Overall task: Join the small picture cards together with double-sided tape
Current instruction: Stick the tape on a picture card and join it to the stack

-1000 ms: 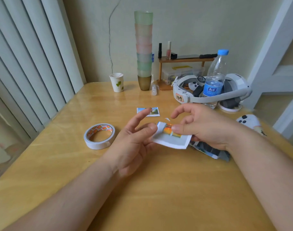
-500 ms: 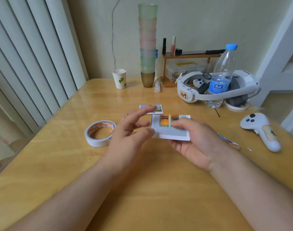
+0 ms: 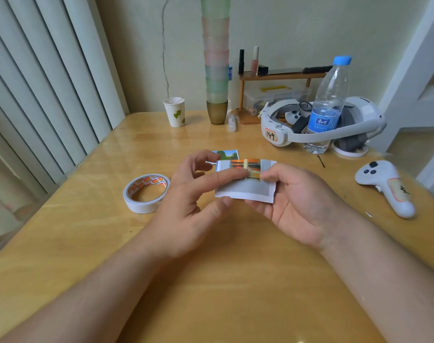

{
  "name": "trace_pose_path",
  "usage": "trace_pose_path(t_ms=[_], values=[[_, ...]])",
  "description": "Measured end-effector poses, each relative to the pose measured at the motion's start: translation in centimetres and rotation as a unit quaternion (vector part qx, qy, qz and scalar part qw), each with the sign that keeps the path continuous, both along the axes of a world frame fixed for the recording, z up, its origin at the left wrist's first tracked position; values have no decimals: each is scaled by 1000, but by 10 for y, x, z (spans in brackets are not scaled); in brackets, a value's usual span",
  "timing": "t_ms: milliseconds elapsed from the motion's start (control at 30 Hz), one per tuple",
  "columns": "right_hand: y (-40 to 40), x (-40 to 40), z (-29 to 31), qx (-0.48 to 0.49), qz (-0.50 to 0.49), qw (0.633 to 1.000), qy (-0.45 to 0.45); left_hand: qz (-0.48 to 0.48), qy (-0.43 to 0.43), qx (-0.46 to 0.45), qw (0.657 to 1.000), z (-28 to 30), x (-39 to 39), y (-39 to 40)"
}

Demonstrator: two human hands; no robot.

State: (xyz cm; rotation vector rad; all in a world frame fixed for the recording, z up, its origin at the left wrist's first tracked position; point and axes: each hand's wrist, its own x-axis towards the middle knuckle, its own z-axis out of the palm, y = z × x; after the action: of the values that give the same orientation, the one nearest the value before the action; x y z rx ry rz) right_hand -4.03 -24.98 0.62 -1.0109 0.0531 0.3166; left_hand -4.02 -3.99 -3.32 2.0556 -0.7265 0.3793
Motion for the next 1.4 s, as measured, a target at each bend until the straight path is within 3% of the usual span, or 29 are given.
trace_pose_path(t_ms=[200,400,467,667,1033,1167,1267,1333,1400], values=[[0,0,0,-27,-9,999,-18,45,-67,67,994,2,-3,-1],[-1,1,-3,-68,-24,997,-29,53,-78,84,992,3,-5,-2],[-2,1,-3,-76,-20,996,-32,47,-56,63,995,2,-6,-3],[2,1,-1,-41,-28,998,-49,-56,103,-136,984,-3,-11,-18],[1,3,-1,-9,-45,998,-48,-76,118,-121,983,-3,-16,-26],[-1,4,-3,-40,-32,998,-44,-103,205,-290,929,6,-16,-26],[0,3,-8,-106,-15,992,-61,-71,290,-419,857,11,-10,-27],[3,2,-9,-144,-12,987,-74,-52,325,-449,831,13,-9,-29],[4,0,-9,-170,-9,982,-87,-41,338,-448,827,11,-7,-30]])
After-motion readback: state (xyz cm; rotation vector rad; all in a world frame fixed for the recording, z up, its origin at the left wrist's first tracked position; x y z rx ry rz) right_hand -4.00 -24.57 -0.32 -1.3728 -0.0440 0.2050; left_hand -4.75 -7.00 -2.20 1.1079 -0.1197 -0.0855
